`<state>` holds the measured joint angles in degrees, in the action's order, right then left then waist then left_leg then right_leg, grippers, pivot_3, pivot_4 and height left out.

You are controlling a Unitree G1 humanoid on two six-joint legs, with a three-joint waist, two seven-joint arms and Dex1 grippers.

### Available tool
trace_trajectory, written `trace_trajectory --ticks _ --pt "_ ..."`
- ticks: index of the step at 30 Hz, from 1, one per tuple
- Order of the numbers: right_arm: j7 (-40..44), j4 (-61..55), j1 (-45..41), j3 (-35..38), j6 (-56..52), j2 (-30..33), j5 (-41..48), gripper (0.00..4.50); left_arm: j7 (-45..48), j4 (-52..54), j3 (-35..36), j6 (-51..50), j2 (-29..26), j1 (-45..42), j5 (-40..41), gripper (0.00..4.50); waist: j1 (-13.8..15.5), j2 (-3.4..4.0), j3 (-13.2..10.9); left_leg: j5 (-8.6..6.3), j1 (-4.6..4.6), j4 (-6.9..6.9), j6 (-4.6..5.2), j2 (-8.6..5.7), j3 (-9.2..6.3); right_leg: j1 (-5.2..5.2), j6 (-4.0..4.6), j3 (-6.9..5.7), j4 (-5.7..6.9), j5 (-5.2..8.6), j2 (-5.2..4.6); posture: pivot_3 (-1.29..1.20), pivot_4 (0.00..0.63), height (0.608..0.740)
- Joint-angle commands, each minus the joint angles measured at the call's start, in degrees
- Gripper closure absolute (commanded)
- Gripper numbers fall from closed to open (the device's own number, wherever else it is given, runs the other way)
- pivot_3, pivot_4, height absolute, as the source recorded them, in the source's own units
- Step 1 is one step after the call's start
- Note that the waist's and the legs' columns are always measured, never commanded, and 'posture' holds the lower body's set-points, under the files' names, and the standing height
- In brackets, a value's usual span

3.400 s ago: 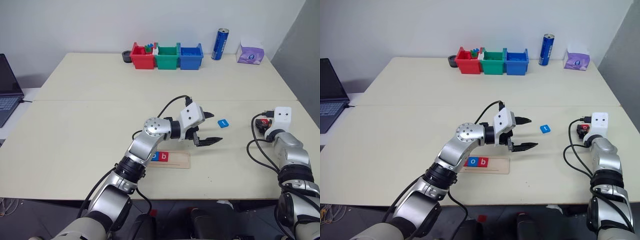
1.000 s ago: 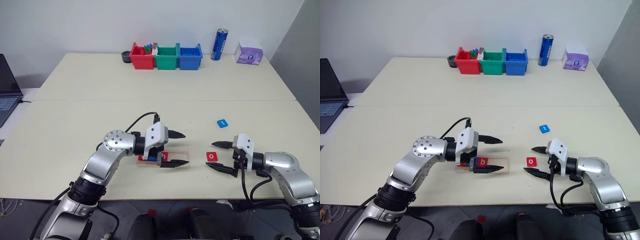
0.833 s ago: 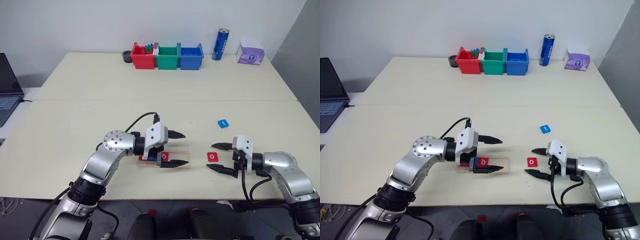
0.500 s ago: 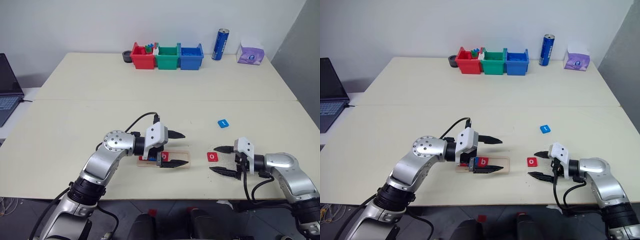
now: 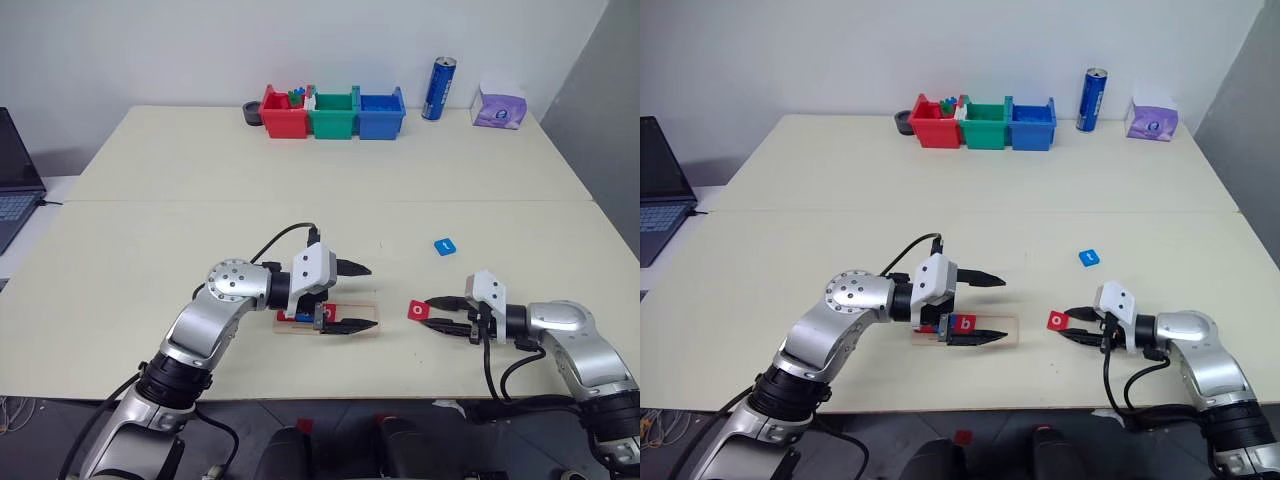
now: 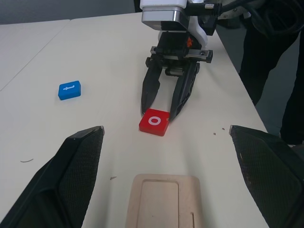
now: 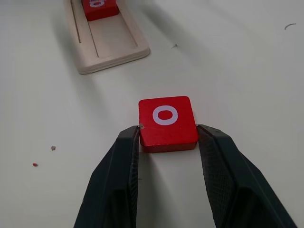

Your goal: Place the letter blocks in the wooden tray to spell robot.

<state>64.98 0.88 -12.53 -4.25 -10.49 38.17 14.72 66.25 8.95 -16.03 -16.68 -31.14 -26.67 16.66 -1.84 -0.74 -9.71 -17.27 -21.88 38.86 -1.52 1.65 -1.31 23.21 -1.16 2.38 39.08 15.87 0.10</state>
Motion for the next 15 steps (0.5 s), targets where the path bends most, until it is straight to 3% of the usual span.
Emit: trace_trajectory --ticks 1,7,15 --pt "-2.4 -6.9 -4.3 -0.8 -4.9 -2.3 2.5 3.04 4.2 -1.0 4.1 2.4 -4.3 0.2 1.8 0.00 -0.2 0.02 0.0 0.00 0.02 -0.01 0.00 0.01 0.00 0.00 0.01 0.00 0.03 0.00 0.03 0.00 0.150 0.740" --pt "-4.2 -10.5 -9.8 -4.2 -12.4 -6.4 3.9 3.04 10.1 -5.7 8.2 8.1 -10.7 3.4 2.7 0.00 0.2 0.04 0.0 0.00 0.03 -0.01 0.00 0.07 -0.06 0.01 0.09 -0.09 0.02 -0.03 0.09 0.00 0.150 0.740" --pt "-5.6 -9.9 -10.6 -10.1 -10.6 -9.5 0.5 3.04 10.2 -5.2 9.9 8.7 -11.5 5.2 2.7 0.00 0.9 0.01 0.0 0.00 -0.14 0.04 0.00 -0.02 0.03 0.04 0.05 -0.18 -0.08 -0.02 -0.15 0.00 0.150 0.740"
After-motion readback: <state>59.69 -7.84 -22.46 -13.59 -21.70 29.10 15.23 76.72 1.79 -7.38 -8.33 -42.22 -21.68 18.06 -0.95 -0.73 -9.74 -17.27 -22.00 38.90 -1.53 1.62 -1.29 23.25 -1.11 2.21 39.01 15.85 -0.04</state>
